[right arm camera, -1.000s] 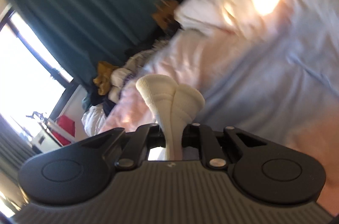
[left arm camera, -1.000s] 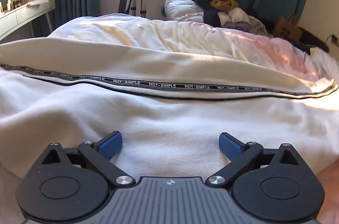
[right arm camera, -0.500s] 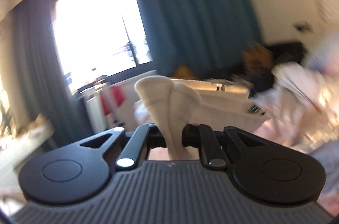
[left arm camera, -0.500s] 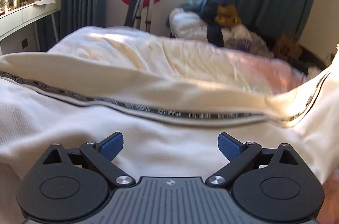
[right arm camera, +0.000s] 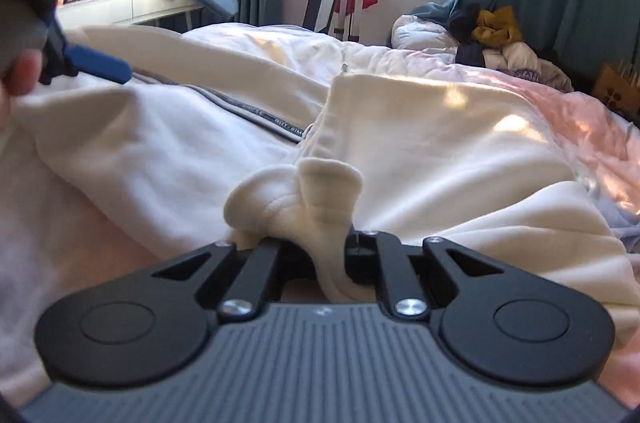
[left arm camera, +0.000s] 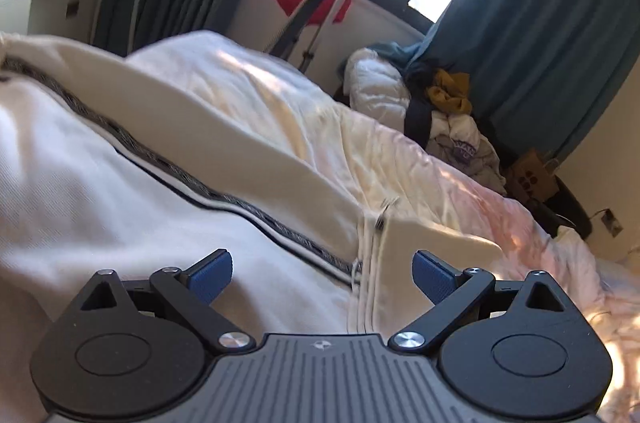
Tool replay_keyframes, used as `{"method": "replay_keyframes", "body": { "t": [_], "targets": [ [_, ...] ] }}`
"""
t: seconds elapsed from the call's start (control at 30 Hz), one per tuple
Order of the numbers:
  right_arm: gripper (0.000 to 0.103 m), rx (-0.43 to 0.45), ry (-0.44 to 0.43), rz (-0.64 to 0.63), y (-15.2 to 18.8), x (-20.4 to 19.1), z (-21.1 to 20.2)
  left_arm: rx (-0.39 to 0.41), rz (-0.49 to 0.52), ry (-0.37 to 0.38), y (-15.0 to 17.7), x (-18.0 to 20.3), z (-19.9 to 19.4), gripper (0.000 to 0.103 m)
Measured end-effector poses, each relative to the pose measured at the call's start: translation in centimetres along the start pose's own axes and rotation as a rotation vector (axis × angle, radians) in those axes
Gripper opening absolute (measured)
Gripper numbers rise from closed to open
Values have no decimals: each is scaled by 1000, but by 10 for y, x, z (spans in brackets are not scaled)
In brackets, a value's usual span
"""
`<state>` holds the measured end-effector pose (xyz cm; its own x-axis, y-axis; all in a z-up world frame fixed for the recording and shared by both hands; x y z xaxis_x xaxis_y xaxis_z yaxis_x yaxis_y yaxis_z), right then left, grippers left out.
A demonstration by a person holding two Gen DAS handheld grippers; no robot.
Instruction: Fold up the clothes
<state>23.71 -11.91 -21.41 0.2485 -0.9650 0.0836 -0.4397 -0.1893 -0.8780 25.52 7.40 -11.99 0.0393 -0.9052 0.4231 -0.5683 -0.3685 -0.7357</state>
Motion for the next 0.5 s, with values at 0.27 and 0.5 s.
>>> {"method": "replay_keyframes", "body": {
  "t": [0.27,0.5],
  "targets": [
    [12,147,-15,132,-35,12,-32,-28,-62,122,13,10,-4,98],
    [12,174,-22,147,-51,18,-39,-128,-222,359,18,28,-3,102]
  ]
}}
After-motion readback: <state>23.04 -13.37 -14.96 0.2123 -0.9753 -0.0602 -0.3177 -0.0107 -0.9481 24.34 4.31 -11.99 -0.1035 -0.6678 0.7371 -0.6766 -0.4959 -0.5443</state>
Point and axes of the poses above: each gripper's, at about its wrist camera, not at the fingertips, and z roughly the way its jaws point, x to its right, y to its underside, the point moved 10 cm from there along z, roughly the way its jaws point, and after that the axes turned 3 degrees about x, right-handed, at the moved point
